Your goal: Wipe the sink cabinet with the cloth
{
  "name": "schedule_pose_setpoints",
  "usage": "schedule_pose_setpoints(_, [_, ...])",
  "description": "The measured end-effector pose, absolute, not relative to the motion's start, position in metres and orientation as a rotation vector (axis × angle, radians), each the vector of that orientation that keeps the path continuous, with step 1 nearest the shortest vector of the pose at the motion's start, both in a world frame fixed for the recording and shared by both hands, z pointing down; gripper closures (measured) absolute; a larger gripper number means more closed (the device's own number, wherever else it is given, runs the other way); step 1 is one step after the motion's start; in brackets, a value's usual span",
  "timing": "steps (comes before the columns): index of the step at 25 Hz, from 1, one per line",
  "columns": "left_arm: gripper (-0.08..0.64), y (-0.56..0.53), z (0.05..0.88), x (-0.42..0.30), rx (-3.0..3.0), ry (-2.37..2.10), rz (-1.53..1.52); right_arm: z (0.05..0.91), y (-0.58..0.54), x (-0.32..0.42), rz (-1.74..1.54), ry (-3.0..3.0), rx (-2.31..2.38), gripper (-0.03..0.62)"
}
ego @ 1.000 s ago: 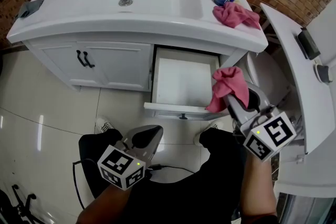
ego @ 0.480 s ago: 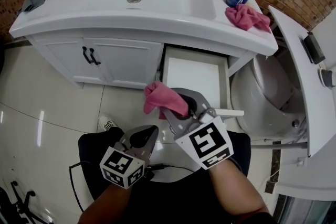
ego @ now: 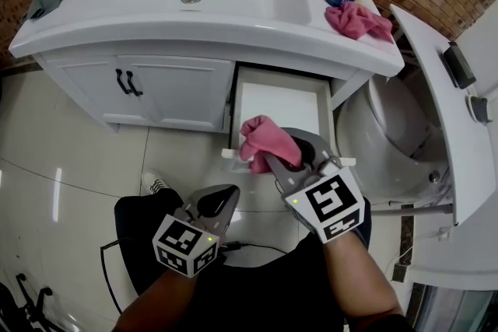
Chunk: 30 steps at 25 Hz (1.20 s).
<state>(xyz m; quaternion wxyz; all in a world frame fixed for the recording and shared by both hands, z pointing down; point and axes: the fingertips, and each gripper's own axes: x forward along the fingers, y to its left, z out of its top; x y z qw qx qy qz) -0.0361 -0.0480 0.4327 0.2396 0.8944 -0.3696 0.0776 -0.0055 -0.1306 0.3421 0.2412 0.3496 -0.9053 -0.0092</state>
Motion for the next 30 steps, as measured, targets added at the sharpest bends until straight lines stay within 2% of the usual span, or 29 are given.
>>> schedule_pose_setpoints(22, [0.555, -0.05, 0.436, -0.013, 2.458, -0.991, 0.232, 0.349, -0.14, 0.203, 0.112, -2.215, 1.343, 0.497])
schedule_pose_setpoints(26, [0.555, -0.051, 0.438, -0.011, 2.455, -0.99, 0.234, 0.326, -0.151, 0.208, 0.082, -2.248, 1.372, 0.497])
schedule_pose_setpoints(30, [0.555, -0.052, 0.44, -0.014, 2.446, -0.991, 0.235, 0.291, -0.173, 0.163, 0.038, -2.417, 1.317, 0.497])
